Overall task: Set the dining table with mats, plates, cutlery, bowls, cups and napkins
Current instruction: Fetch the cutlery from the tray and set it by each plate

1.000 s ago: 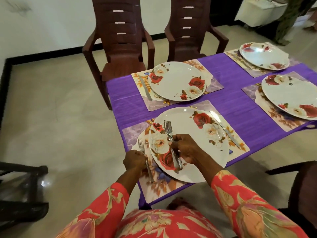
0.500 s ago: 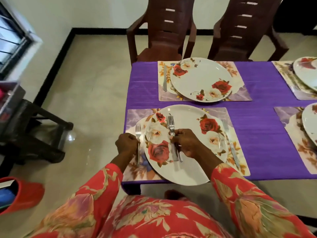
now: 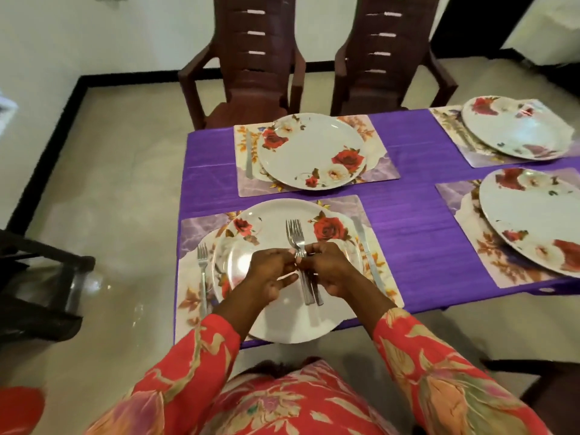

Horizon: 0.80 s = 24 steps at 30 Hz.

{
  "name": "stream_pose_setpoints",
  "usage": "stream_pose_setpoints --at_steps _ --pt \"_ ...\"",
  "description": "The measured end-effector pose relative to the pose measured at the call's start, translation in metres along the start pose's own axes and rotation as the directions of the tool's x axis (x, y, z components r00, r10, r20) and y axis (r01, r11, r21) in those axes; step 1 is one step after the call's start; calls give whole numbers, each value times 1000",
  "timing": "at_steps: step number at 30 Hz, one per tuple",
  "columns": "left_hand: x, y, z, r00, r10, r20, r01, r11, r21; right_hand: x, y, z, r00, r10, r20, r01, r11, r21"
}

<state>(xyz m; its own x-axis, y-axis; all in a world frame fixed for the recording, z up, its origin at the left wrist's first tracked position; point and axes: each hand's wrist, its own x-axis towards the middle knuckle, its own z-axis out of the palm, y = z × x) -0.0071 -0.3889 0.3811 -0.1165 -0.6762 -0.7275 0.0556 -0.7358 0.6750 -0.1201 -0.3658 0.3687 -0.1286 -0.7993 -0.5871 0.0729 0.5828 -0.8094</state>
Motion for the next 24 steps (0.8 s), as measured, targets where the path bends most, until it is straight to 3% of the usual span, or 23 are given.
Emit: stream_pose_setpoints --at_steps 9,13,24 --pt "11 -1 50 991 -76 115 68 995 73 -9 2 -49 984 16 -177 -12 1000 24" --pt "18 1 76 985 -70 157 53 993 109 -9 1 -69 966 46 -254 -6 988 157" --pt "32 -14 176 988 -25 150 0 986 168 -3 6 -166 955 84 -283 -3 961 275"
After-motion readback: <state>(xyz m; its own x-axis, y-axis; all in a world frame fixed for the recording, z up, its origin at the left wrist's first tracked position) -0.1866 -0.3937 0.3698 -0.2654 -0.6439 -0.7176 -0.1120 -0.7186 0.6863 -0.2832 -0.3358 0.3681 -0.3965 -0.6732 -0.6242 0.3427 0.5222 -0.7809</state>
